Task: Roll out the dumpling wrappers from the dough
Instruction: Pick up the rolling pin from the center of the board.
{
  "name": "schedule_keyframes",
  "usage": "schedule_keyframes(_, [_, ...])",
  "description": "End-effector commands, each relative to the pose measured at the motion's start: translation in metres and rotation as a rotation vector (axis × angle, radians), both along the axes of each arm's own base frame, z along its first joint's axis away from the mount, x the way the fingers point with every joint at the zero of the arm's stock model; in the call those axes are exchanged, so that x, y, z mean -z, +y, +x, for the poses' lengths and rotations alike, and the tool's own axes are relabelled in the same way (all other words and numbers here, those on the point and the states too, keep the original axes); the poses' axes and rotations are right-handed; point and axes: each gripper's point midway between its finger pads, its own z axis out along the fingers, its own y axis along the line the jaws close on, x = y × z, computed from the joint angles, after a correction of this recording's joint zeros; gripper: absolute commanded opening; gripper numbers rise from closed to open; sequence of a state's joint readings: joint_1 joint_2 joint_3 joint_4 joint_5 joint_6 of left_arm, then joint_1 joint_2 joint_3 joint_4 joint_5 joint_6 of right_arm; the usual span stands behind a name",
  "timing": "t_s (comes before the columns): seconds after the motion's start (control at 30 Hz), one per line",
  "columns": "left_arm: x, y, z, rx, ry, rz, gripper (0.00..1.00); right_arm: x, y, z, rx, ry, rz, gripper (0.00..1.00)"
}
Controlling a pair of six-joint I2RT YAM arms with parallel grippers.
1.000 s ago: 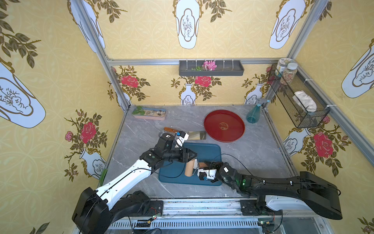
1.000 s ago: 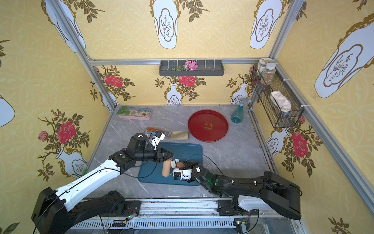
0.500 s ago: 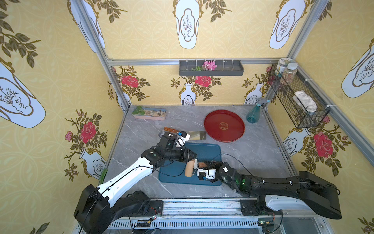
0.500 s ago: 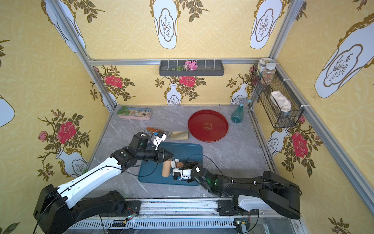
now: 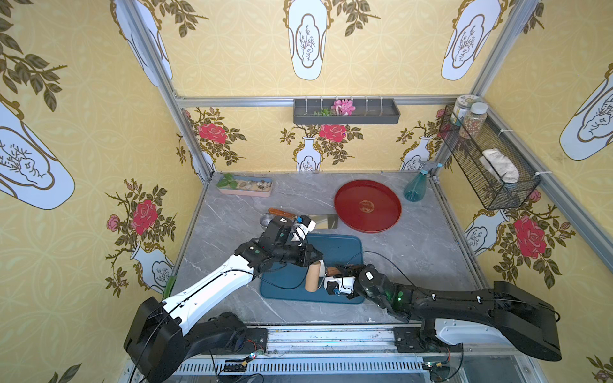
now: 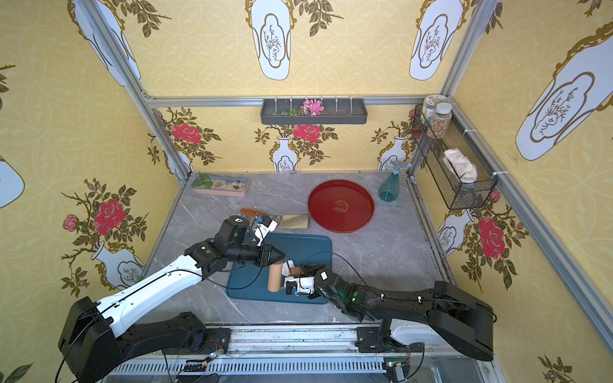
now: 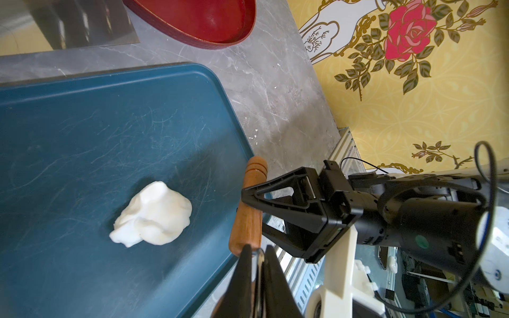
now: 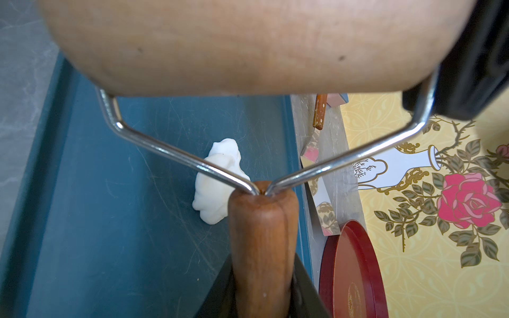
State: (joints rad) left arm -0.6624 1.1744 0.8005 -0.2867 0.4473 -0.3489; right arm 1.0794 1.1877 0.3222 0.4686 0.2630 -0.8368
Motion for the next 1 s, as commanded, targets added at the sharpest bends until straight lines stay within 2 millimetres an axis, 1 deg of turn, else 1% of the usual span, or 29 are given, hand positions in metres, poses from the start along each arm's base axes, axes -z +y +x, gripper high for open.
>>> schedule_keyframes(0.0, [0.006, 0.001, -0.005, 0.017, 0.025, 0.018, 0.13, -0.024, 0.008, 0.007, 0.025, -0.006, 0.113, 0.0])
schedule_keyframes(0.03, [0.006, 0.001, -0.005, 0.017, 0.027, 0.019, 0.13, -0.024, 0.008, 0.007, 0.024, 0.0, 0.114, 0.0])
schedule_keyframes(0.07, [0.007, 0.001, -0.006, 0.018, 0.031, 0.02, 0.16, -0.024, 0.008, 0.007, 0.023, 0.004, 0.114, 0.0])
schedule_keyframes(0.1, [0.007, 0.0, -0.006, 0.019, 0.031, 0.022, 0.22, -0.024, 0.007, 0.007, 0.024, 0.008, 0.116, 0.0])
schedule_keyframes(0.13, [0.007, 0.001, -0.006, 0.019, 0.028, 0.024, 0.25, -0.024, 0.007, 0.008, 0.024, 0.015, 0.118, 0.0])
schedule_keyframes(0.23, [0.006, 0.001, -0.006, 0.023, 0.022, 0.027, 0.29, -0.023, 0.006, 0.008, 0.022, 0.027, 0.117, 0.0])
schedule_keyframes(0.43, [0.006, 0.001, -0.009, 0.041, 0.015, 0.037, 0.29, -0.025, 0.004, 0.009, 0.017, 0.028, 0.126, 0.0])
schedule_keyframes(0.6, [0.009, -0.003, -0.013, 0.064, 0.014, 0.059, 0.27, -0.031, 0.003, 0.011, -0.016, 0.025, 0.143, 0.0])
schedule_keyframes(0.83, [0.016, 0.0, -0.011, 0.052, 0.005, 0.115, 0.23, -0.04, 0.002, 0.012, -0.043, 0.025, 0.155, 0.0])
schedule_keyframes(0.97, [0.019, 0.001, -0.011, 0.047, 0.002, 0.137, 0.22, -0.041, 0.004, 0.011, -0.058, 0.033, 0.141, 0.0])
